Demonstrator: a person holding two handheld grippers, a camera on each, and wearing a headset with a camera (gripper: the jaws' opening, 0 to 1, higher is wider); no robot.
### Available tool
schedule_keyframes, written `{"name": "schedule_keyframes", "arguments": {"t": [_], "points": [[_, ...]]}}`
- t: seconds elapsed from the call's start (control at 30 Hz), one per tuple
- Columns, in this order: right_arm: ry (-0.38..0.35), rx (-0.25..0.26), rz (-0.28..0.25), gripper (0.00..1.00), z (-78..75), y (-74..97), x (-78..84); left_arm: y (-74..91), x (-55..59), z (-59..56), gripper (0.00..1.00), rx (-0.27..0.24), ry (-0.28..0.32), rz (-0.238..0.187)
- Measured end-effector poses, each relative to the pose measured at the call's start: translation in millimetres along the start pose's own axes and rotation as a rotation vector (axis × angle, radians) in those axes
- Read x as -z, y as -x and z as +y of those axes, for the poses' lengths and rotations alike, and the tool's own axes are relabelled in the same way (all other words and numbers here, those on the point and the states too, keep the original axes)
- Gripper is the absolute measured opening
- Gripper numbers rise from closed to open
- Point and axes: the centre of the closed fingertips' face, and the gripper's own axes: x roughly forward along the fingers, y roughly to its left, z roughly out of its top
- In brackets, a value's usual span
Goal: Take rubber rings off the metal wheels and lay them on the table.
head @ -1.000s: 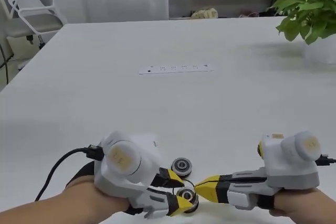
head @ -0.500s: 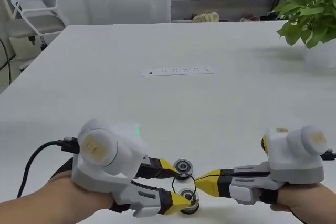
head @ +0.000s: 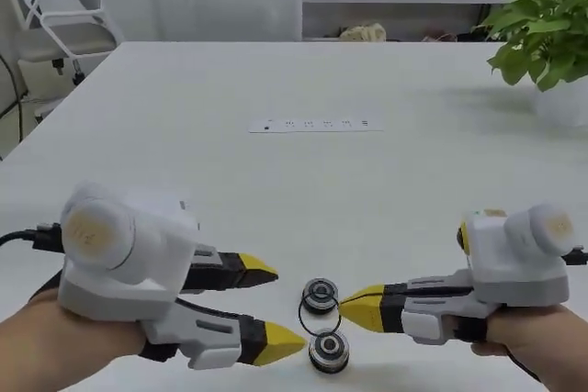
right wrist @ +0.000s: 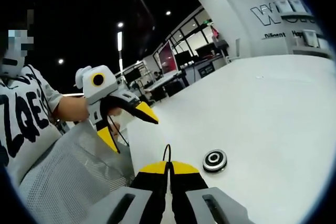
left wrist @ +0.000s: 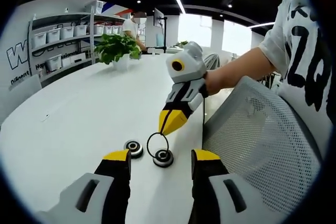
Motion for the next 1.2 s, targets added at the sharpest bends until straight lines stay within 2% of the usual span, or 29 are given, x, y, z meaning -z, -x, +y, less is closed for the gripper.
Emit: {"name": "schedule_keyframes", "arguments": {"t": [0.27,0.57,0.87,1.2], "points": [[0.029,-0.020,0.018,0.00,2.7,-7.5,-10.3,19.6,1.5,1.6,0.52,-0.032,0.018,-0.015],[0.050,-0.044,0.039,0.00,5.4,-19.7,-16.9,33.7,8.5,2.7,0.59,-0.063,0.025,-0.008],[0.070,-0.067,0.076,0.00,7.6,-34.2,-16.0,45.6,11.8,7.2,0.61,-0.094,0.041,-0.013],[0.091,-0.080,0.135,0.00,8.3,-49.7,-6.2,50.9,16.6,9.5,0.62,-0.111,0.050,-0.008]]}}
